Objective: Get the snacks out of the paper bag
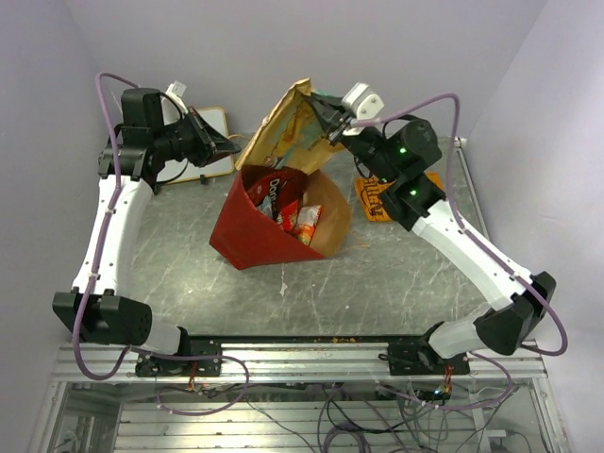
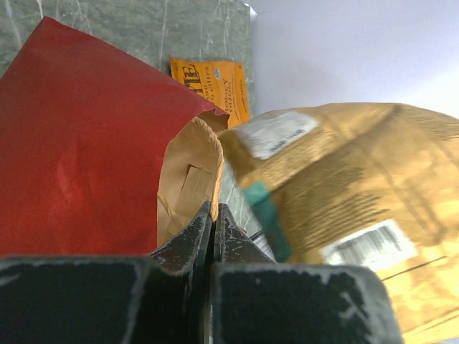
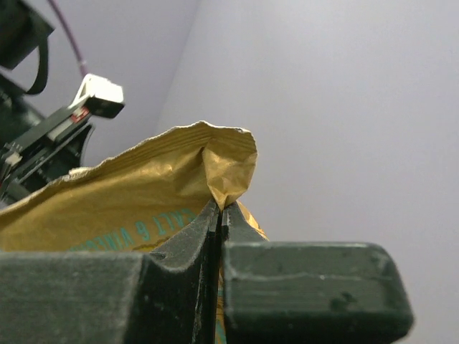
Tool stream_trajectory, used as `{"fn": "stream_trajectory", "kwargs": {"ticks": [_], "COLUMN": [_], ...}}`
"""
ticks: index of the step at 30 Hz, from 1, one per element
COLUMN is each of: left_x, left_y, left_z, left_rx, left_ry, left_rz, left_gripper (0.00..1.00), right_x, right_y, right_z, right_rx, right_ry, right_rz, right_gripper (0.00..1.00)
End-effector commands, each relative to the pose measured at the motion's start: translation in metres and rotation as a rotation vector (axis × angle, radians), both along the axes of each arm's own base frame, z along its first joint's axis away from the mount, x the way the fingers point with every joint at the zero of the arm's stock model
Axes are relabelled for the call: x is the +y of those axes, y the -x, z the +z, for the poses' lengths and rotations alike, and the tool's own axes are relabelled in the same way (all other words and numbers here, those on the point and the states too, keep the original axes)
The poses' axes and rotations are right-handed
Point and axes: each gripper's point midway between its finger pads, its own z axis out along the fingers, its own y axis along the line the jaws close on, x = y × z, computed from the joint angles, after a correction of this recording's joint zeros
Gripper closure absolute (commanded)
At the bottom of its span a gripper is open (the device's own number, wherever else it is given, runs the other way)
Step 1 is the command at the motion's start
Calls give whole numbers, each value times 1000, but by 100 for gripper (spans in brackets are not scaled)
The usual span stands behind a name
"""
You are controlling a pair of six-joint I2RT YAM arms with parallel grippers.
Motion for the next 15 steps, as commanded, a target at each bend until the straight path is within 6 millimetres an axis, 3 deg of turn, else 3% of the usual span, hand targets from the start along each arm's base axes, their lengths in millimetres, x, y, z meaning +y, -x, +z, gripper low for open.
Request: {"fn": "stream_trajectory", "kwargs": {"ticks": [1, 5, 7, 11, 15], "left_x": [5, 9, 9, 8, 9], "left_y": [8, 11, 12, 14, 17], "left_z": [4, 5, 4, 5, 8], "left_rx": [-12, -23, -22, -27, -36], "left_ry": [-7, -33, -39, -37, -47], "left_rz": [19, 27, 27, 19, 15], "left_gripper": [93, 93, 93, 93, 93], "right_x": [-37, -71, -87, -119, -148], "right_y": [16, 22, 19, 13, 3], "right_z": [63, 90, 93, 81, 50], "right_rx": [-50, -46, -24, -1, 29], "right_ry": [-85, -151, -158, -125, -35], "right_rz": [-97, -211, -286, -454, -611], "right_gripper": [100, 100, 100, 100, 100]}}
